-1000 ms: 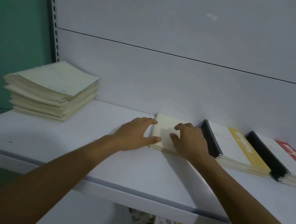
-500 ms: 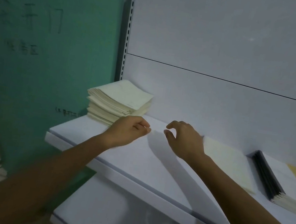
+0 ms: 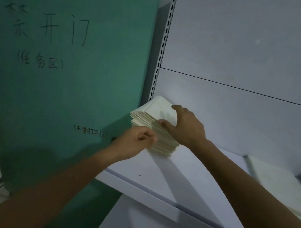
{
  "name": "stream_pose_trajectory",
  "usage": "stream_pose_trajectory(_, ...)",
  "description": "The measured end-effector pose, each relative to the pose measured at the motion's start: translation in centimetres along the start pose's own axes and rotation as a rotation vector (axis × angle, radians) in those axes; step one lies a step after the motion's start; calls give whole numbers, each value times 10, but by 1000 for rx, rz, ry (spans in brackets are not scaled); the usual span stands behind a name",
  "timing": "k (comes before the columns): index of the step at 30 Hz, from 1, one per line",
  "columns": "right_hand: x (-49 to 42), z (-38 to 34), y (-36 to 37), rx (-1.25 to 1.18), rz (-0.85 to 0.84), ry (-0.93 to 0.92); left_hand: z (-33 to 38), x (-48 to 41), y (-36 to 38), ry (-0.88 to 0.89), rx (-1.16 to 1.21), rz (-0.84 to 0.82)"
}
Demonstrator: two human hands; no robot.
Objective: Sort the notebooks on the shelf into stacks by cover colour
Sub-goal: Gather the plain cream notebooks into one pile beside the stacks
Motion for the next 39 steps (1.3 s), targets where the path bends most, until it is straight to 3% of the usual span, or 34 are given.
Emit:
stream_pose_trajectory(5,-7,-11,39,116,-169,99,-11,-1,-12,28,106,-106)
stream_pose_trajectory(12,52,-23,14,178,81,25,-21,-6,-6,-61,255,-231)
stream_pose_trajectory(15,89,-27,7,238,241,-49,-16,-2,5,-56,453,-341)
stream_pose_trajectory(19,120,-31,24,330,236,-91,-16,-1,21,-194,707,-421)
stream_pose_trajectory(22,133,-32,34,330,197,-74,-15,0,25,-202,506,-348)
stream_pose_trajectory(25,135,-30,33,303,161,-50,-11,-3,18,-98,337,-270)
stream_pose_trajectory(29,123,-28,17,130,251,-114,0,-8,-15,-5,368,-76)
stream_pose_trajectory(34,73,-20,2,-19,469,13,-6,-5,-64,-9,425,123)
stream_pose_trajectory(39,8,-13,22,-125,185,256,-20,10,-95,-41,407,208)
Point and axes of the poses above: each hand's wrist, its own x-axis away from the middle knuckle, its own y-axis out of the palm, z = x × y, the point moved 7 cm from there along -x, towards the middle knuckle, and after that the axes turned 3 degrees about y, right-handed, at the moved point
